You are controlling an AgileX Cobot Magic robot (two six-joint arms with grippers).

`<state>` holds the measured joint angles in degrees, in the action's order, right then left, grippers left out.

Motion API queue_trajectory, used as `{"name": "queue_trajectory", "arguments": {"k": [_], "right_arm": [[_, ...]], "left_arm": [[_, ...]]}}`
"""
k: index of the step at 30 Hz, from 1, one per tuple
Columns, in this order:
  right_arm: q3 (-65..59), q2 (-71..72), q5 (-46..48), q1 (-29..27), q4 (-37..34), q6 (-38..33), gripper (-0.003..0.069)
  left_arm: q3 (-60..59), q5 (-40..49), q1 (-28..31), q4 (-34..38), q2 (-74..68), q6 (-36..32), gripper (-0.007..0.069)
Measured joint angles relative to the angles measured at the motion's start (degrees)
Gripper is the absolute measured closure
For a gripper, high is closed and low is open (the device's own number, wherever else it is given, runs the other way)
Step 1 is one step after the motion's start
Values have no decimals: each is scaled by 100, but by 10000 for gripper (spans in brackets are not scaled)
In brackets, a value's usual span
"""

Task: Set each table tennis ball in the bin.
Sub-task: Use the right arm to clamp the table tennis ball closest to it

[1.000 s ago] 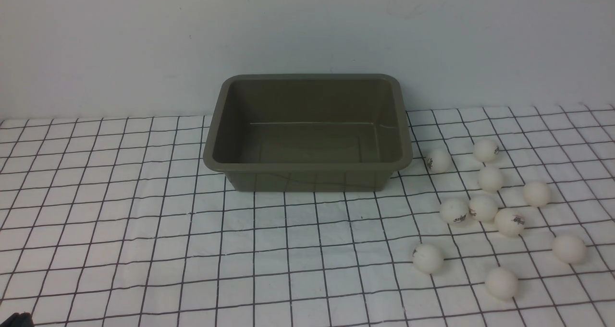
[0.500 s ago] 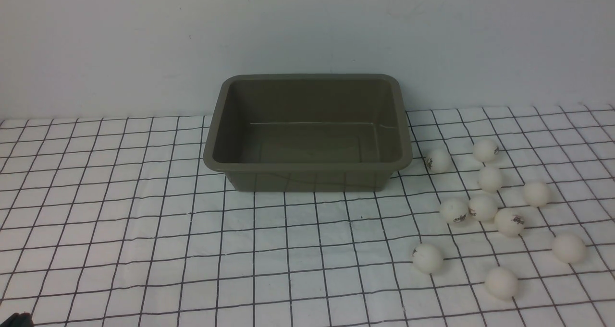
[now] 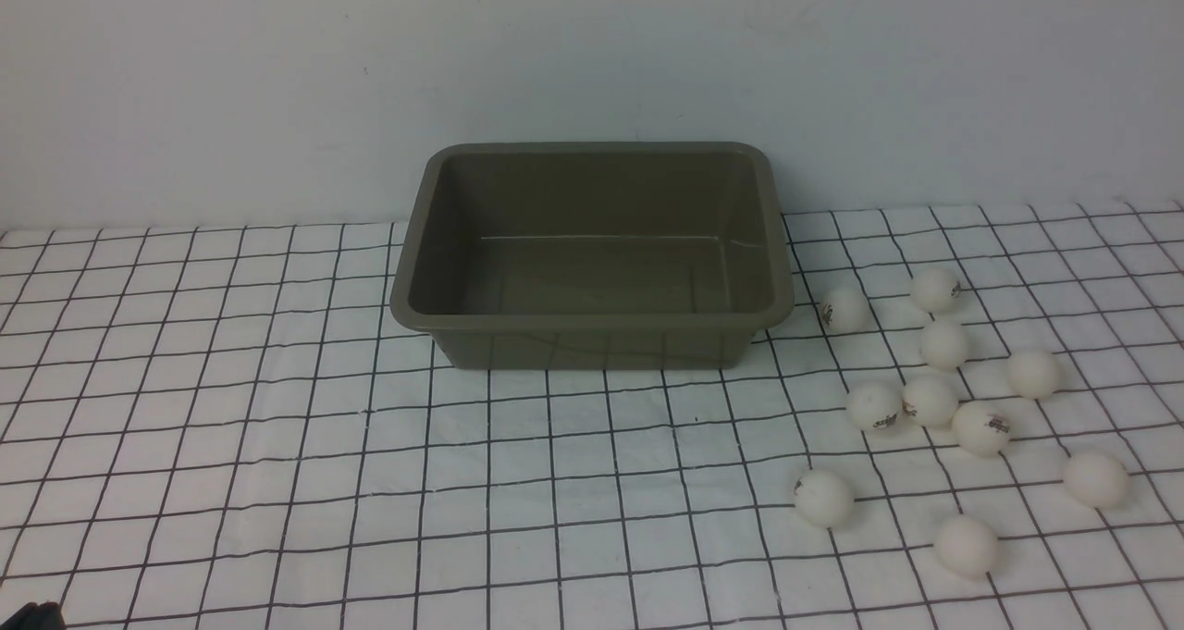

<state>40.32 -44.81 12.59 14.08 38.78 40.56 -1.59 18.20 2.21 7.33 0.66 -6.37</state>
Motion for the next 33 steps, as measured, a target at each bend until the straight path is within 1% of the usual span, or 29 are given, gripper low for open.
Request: {"name": "queue_trajectory", "arguments": {"k": [1, 2, 4, 5, 7, 9, 10, 12, 13, 15, 17, 19, 21, 22, 24, 28, 31, 33], "right_arm": [[196, -480, 410, 289, 0, -158, 675], [225, -546, 475, 331, 0, -183, 675], [459, -1050, 1043, 653, -19, -411, 675], [759, -1595, 1824, 1007, -70, -657, 675], [1104, -2092, 2779, 1329, -138, -882, 675], [1341, -2329, 3462, 1478, -182, -1004, 675], [1341, -2329, 3462, 1478, -182, -1004, 675], [1535, -2435, 4101, 1539, -295, -1101, 675], [1618, -2441, 4448, 1547, -441, -1165, 675], [1681, -2384, 4856, 1547, -902, -1332, 675], [1688, -2350, 4952, 1547, -1313, -1501, 675], [1694, -2329, 5034, 1547, -1991, -1925, 675], [1694, -2329, 5040, 1552, -2716, -2608, 675], [1694, -2329, 5035, 1559, -2915, -2838, 675], [1694, -2329, 5021, 1571, -3072, -3111, 675], [1694, -2329, 5028, 1579, -2989, -3242, 673], [1694, -2329, 5135, 1579, -2855, -3272, 655], [1694, -2329, 5205, 1579, -2837, -3279, 630]], "left_arm": [[0, 0, 0, 0, 0, 0, 629], [0, 0, 0, 0, 0, 0, 629], [0, 0, 0, 0, 0, 0, 629], [0, 0, 0, 0, 0, 0, 629], [0, 0, 0, 0, 0, 0, 629], [0, 0, 0, 0, 0, 0, 629], [0, 0, 0, 0, 0, 0, 629], [0, 0, 0, 0, 0, 0, 629], [0, 0, 0, 0, 0, 0, 629], [0, 0, 0, 0, 0, 0, 629], [0, 0, 0, 0, 0, 0, 629], [0, 0, 0, 0, 0, 0, 629], [0, 0, 0, 0, 0, 0, 629], [0, 0, 0, 0, 0, 0, 629], [0, 0, 0, 0, 0, 0, 629], [0, 0, 0, 0, 0, 0, 629], [0, 0, 0, 0, 0, 0, 629], [0, 0, 0, 0, 0, 0, 629]]}}
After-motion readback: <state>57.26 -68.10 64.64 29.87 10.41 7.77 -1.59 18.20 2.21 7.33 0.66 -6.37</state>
